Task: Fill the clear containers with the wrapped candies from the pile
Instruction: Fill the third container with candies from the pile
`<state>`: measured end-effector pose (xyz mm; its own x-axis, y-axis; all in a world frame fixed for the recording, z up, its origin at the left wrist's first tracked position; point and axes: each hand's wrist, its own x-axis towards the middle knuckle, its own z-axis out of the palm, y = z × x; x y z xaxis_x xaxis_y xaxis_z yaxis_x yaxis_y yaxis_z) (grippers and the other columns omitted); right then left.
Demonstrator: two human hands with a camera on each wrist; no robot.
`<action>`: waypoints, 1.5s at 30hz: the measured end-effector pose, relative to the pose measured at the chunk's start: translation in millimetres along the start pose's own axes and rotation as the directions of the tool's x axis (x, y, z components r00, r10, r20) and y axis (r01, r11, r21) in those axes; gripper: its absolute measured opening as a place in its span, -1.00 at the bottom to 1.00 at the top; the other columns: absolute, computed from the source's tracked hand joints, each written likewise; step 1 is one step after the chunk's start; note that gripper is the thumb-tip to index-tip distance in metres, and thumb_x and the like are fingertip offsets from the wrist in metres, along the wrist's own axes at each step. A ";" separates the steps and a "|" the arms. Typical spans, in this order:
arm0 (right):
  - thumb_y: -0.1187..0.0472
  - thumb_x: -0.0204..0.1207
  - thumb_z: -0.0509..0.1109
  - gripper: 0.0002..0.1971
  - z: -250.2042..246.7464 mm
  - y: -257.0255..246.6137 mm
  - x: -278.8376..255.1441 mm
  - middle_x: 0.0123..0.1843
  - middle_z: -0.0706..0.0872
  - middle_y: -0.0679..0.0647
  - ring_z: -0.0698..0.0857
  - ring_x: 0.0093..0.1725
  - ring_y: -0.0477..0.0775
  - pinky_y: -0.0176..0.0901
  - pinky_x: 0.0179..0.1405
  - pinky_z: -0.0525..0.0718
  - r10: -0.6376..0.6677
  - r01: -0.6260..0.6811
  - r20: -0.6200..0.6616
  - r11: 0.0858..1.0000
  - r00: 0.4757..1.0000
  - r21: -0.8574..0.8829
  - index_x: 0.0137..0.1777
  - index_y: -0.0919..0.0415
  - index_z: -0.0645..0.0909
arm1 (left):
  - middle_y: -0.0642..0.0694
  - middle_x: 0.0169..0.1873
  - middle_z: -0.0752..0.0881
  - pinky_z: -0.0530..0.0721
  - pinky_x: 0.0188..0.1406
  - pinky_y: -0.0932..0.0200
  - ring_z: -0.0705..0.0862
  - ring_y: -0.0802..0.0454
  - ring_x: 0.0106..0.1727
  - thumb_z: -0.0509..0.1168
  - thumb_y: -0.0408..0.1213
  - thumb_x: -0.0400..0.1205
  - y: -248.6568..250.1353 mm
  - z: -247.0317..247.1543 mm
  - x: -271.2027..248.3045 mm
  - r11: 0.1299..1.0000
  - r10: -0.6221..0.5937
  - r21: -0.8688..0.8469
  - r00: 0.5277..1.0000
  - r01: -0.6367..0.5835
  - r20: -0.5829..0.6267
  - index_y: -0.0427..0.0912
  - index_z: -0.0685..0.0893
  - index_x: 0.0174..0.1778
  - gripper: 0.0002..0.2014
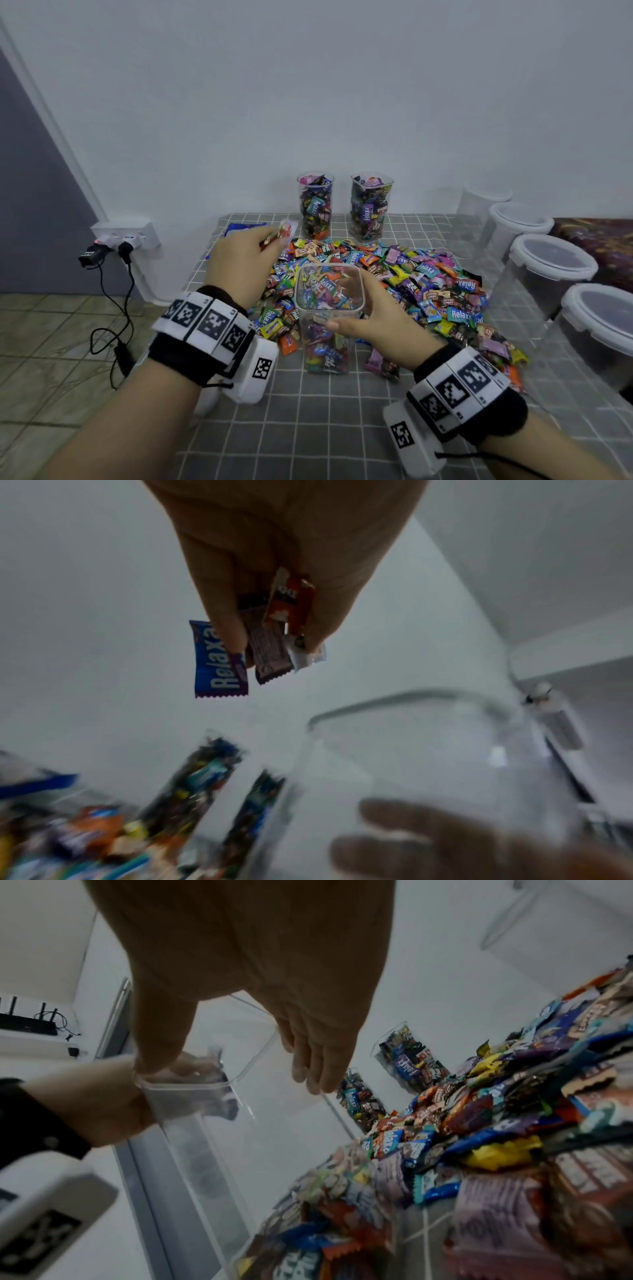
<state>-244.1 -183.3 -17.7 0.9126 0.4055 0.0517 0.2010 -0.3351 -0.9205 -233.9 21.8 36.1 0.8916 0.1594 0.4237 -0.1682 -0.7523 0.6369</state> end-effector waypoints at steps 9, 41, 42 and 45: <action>0.14 0.36 0.59 -0.25 -1.7 4.8 0.8 0.39 0.49 -0.16 0.47 0.34 -0.35 -0.59 0.12 0.45 -0.014 0.014 -0.007 0.998 1.000 0.054 0.49 -0.08 0.27 | 0.08 -0.34 0.80 0.71 -0.09 0.07 0.77 0.11 -0.23 0.42 -0.15 0.54 49.8 -10.1 -8.1 0.866 0.066 -0.499 0.996 -0.025 0.064 0.11 0.77 -0.15 -0.95; 0.21 0.39 0.57 -0.18 -7.2 1.1 -1.1 0.19 0.38 -0.46 0.42 0.09 -0.69 -0.73 0.03 0.39 0.002 0.007 0.070 0.992 0.998 -0.126 0.43 -0.20 0.08 | 0.20 -0.02 0.73 0.64 0.07 0.21 0.69 0.23 0.02 0.33 -0.33 0.60 12.7 22.7 -15.1 0.871 -0.013 -0.489 0.998 0.038 0.055 0.21 0.67 -0.03 -0.75; 0.16 0.38 0.58 -0.16 -9.4 1.6 -0.6 0.25 0.38 -0.41 0.40 0.16 -0.60 -0.69 0.12 0.33 0.004 0.013 0.082 0.980 0.997 -0.199 0.48 -0.18 0.08 | 0.21 -0.02 0.72 0.63 0.08 0.18 0.69 0.21 0.03 0.32 -0.34 0.60 7.0 23.6 -13.3 0.885 -0.026 -0.463 0.998 0.053 0.064 0.22 0.66 -0.03 -0.73; 0.00 0.34 0.59 -0.05 -18.2 6.3 3.7 0.48 0.30 -0.15 0.29 0.45 -0.15 -0.22 0.46 0.29 0.063 0.008 0.144 0.894 0.987 -0.449 0.62 0.00 0.08 | 0.07 -0.03 0.72 0.63 -0.04 0.13 0.67 0.06 -0.06 0.27 -0.36 0.60 -13.3 28.3 -8.5 0.948 -0.109 -0.284 0.984 0.145 0.138 0.16 0.65 0.11 -0.70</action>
<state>-233.0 -199.4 -16.3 0.8625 0.5020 -0.0632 0.3470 -0.6778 -0.6482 -227.4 12.3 5.8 0.9540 0.1509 0.2591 -0.1498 -0.5088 0.8478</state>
